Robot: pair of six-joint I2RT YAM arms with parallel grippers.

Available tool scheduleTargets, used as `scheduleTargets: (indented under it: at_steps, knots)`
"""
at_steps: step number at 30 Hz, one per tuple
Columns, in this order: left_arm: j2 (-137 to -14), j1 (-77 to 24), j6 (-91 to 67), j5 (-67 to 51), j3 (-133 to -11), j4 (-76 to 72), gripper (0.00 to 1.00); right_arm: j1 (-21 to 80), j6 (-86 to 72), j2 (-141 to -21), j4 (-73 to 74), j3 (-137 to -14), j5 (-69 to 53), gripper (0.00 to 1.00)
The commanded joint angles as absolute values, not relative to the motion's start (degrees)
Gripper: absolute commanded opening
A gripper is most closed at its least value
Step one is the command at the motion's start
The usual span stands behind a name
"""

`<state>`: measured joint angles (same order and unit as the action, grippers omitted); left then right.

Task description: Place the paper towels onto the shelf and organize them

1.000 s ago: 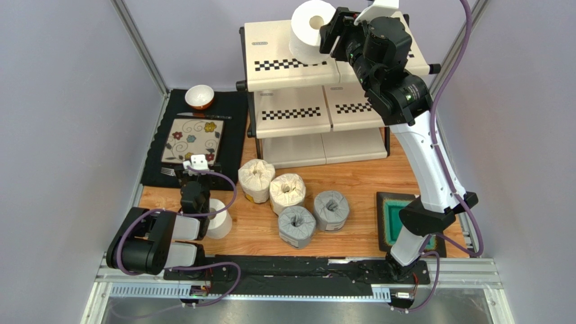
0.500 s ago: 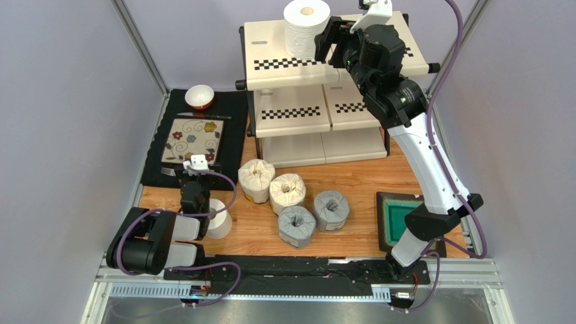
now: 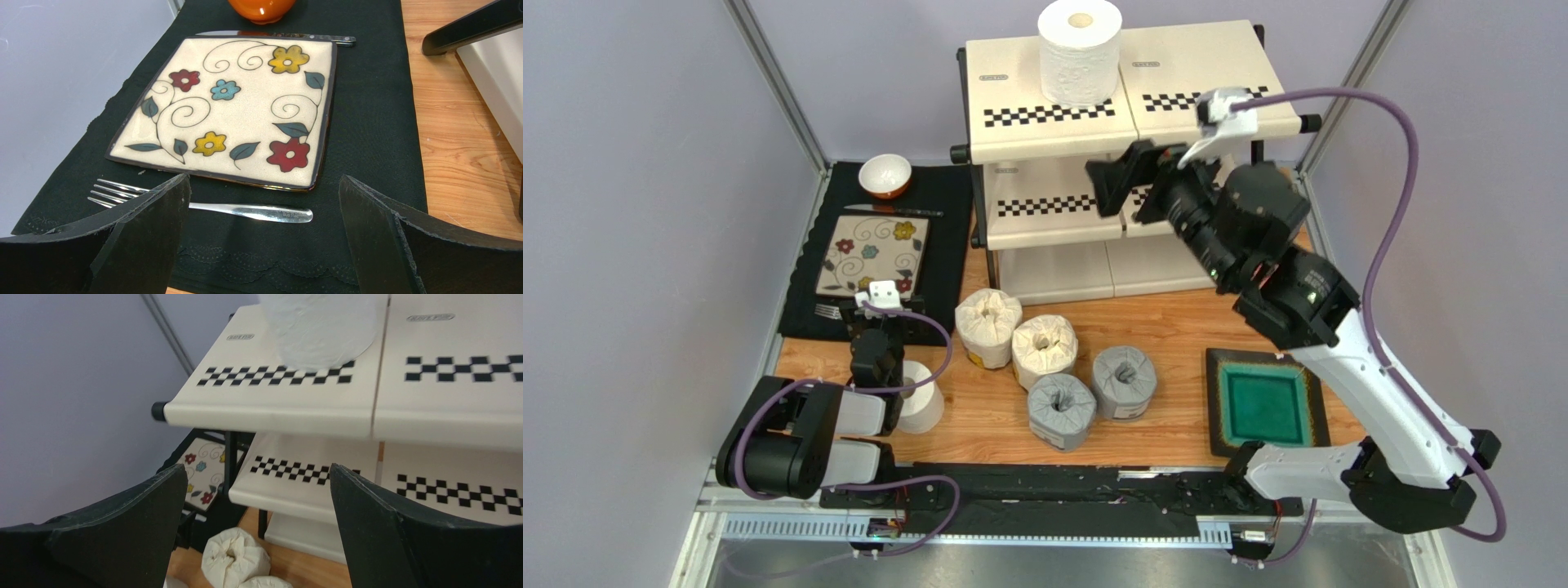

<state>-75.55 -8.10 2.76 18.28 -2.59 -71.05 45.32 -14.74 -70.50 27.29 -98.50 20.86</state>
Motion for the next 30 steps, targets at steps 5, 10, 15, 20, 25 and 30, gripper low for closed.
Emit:
scheduleTargets:
  at_steps: [5, 10, 15, 20, 25, 30]
  knots:
    - [-74.9, -7.6, 2.5, 17.5, 12.2, -72.8, 0.99, 65.7, -14.2, -70.8, 24.4, -83.2, 29.4, 0.9]
    - [-74.9, -7.6, 2.4, 17.5, 12.1, -72.8, 0.99, 71.4, -21.7, -75.9, 23.5, -78.1, 28.0, 0.89]
    - [-74.9, -7.6, 2.4, 17.6, 12.3, -72.9, 0.99, 73.4, -27.0, -82.5, 21.8, -77.3, 27.9, 0.87]
    - [-74.9, -7.6, 2.4, 17.6, 12.3, -73.0, 0.99, 73.4, -33.8, -86.0, 19.5, -74.7, 25.2, 0.85]
    - [-74.9, -7.6, 2.1, 18.0, 12.3, -73.1, 0.99, 73.4, -37.2, -89.0, 14.3, -72.8, 18.1, 0.84]
    - [-74.5, -7.6, 1.5, 19.2, 12.7, -73.4, 0.99, 73.4, -38.3, -91.4, 11.2, -72.3, 13.6, 0.83]
